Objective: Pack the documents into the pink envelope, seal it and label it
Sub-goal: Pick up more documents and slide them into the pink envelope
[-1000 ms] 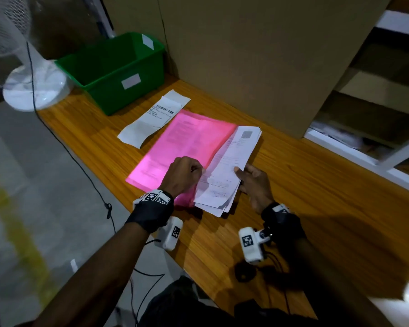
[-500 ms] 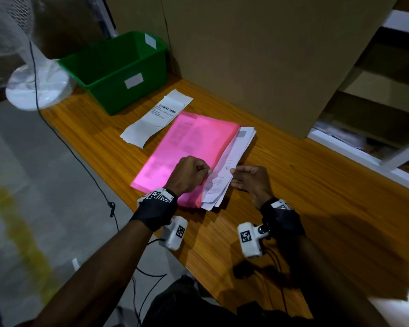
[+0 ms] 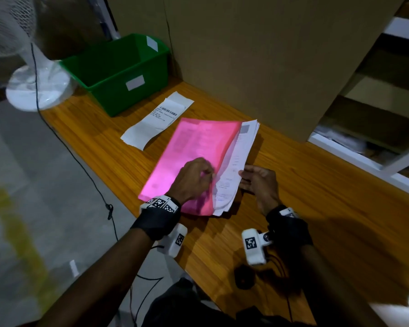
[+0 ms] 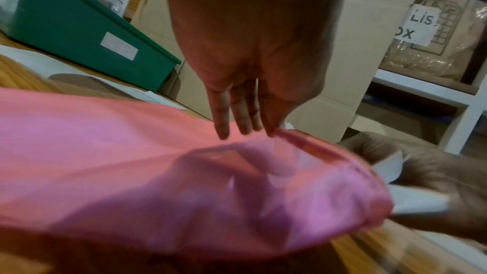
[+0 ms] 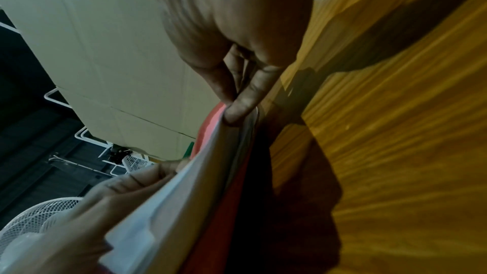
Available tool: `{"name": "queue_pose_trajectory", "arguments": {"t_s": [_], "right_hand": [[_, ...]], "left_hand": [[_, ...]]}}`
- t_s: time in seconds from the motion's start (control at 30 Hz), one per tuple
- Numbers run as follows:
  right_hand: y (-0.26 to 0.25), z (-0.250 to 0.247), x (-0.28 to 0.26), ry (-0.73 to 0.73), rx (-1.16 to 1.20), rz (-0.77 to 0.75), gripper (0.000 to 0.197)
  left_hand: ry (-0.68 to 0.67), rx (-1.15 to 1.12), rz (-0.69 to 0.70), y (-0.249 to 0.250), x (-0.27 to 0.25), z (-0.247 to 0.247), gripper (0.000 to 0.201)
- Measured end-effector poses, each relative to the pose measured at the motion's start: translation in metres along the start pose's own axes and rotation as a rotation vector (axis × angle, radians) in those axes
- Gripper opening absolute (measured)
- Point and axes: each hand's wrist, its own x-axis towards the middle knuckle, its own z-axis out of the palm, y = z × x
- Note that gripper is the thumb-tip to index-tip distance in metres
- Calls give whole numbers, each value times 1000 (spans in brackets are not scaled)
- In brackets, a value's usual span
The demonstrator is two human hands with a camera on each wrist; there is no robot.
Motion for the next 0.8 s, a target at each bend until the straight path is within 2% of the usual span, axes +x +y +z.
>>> {"name": "queue_pose_trajectory", "arguments": {"t_s": [0.07, 0.23, 0.33, 0.47, 0.57, 0.63, 0.73, 0.8], "right_hand": [[1, 1, 1, 21, -13, 17, 16], [1, 10, 1, 8, -89, 55, 16], [-2, 3, 2, 4, -89, 47, 19], [-2, -16, 3, 52, -76, 25, 11], [3, -29, 3, 94, -62, 27, 12], [7, -32, -1, 78, -79, 20, 10], [9, -27, -5, 17, -126, -1, 14], [8, -23, -5, 5, -157, -26, 16]], "left_hand": [[-48, -61, 25, 4, 1, 4, 14], [-168, -207, -55, -2, -3, 11, 12], [-164, -132, -102, -4, -6, 13, 7], [-137, -62, -114, 2, -9, 13, 4], [-158, -45, -98, 8, -7, 11, 4], [-198, -60, -53, 11, -4, 11, 12], [-333, -81, 62, 16, -2, 14, 18], [-415, -100, 84, 17, -3, 15, 22]]}}
